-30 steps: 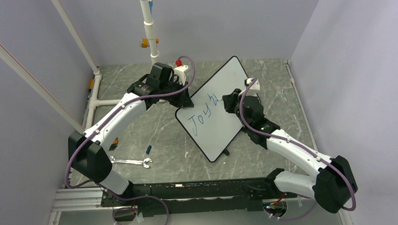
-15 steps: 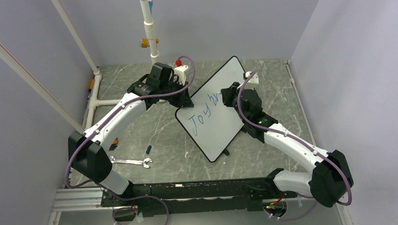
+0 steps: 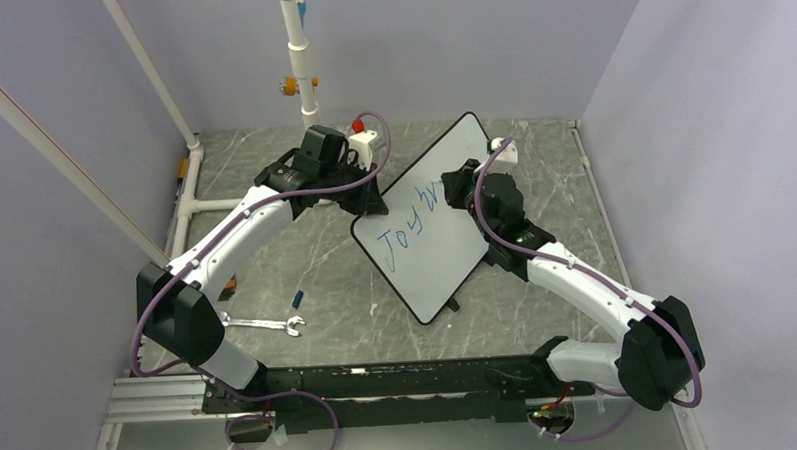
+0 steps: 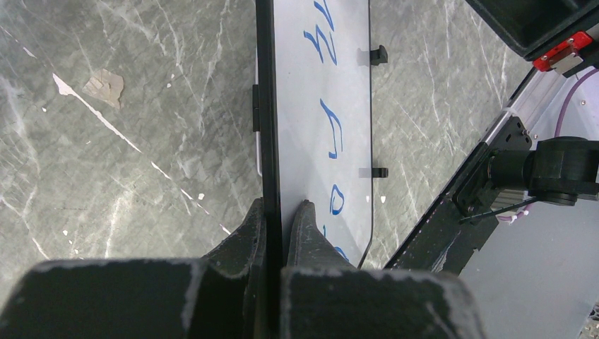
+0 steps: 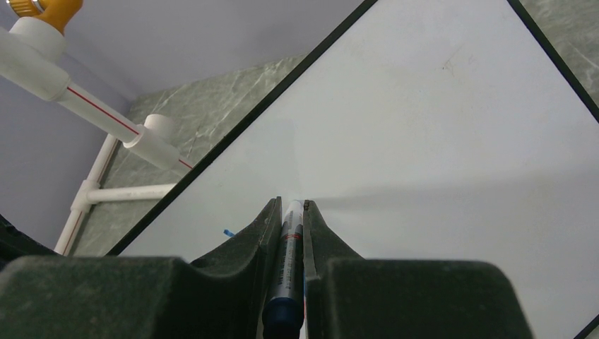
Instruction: Write a sentence on the whiteboard
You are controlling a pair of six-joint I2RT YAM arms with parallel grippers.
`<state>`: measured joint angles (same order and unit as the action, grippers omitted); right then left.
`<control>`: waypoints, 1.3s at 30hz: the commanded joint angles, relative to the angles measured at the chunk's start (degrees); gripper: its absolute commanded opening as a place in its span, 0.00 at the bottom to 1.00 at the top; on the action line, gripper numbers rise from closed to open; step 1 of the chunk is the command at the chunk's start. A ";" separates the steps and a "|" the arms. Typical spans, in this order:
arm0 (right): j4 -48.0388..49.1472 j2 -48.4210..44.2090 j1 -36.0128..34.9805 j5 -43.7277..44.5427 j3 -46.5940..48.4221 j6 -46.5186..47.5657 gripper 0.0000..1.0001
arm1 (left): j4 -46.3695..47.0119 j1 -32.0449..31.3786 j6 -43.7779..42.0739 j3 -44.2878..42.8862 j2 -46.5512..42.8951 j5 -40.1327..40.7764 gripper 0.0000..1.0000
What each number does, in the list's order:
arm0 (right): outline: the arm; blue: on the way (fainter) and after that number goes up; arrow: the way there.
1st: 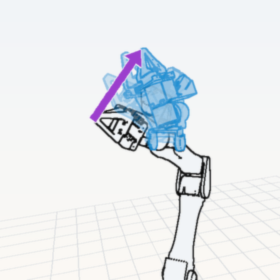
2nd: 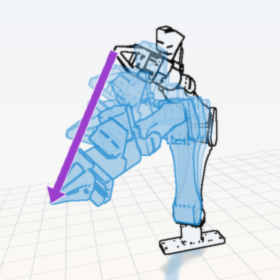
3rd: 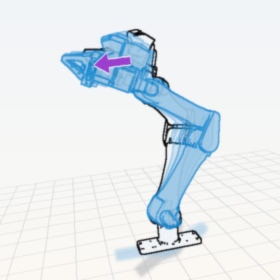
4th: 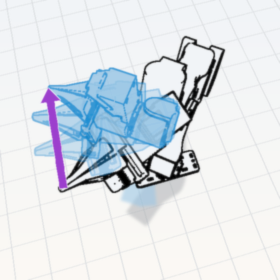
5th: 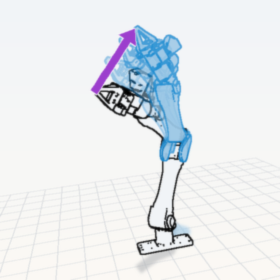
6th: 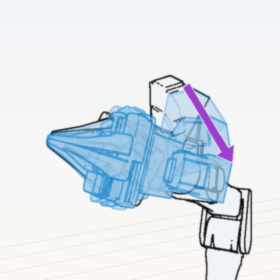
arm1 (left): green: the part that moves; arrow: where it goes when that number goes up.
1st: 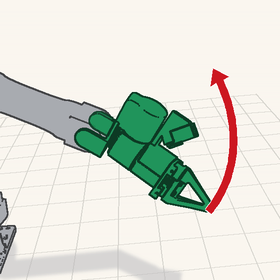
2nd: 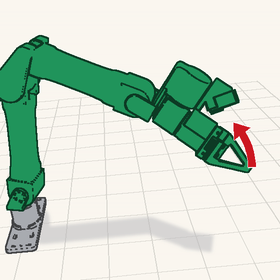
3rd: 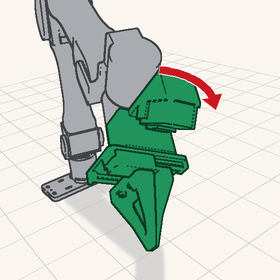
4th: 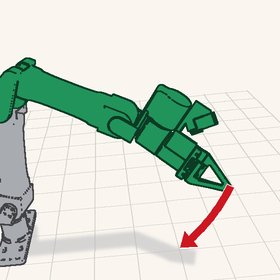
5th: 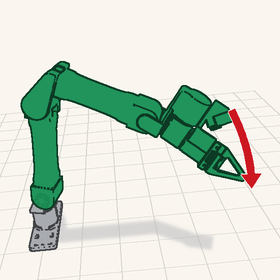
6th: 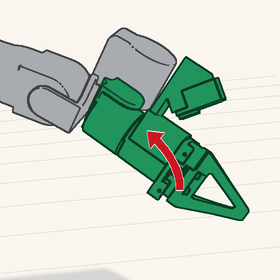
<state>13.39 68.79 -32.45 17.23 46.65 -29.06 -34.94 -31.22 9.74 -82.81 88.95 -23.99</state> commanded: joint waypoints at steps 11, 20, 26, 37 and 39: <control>-3.32 -2.24 1.36 -2.58 -4.97 -1.98 0.00 | -1.54 -0.25 -14.92 1.24 0.26 16.93 0.00; -6.24 -5.61 1.33 -2.86 -7.89 -3.05 0.00 | -1.49 -0.29 -15.10 1.34 0.09 17.46 0.00; -9.37 -8.51 1.32 -1.74 -6.19 -1.55 0.00 | -1.45 -0.25 -15.19 1.42 -0.05 17.66 0.00; -11.70 -10.31 2.37 1.65 -1.17 5.16 0.00 | -1.32 -0.31 -15.16 1.41 -0.20 17.54 0.00; -11.76 -9.96 3.75 0.71 -0.17 6.01 0.00 | -1.28 -0.32 -15.02 1.35 -0.11 17.33 0.00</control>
<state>1.43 59.46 -30.52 17.10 42.44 -26.85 -34.72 -31.86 9.72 -82.78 88.55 -23.27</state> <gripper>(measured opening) 0.151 0.061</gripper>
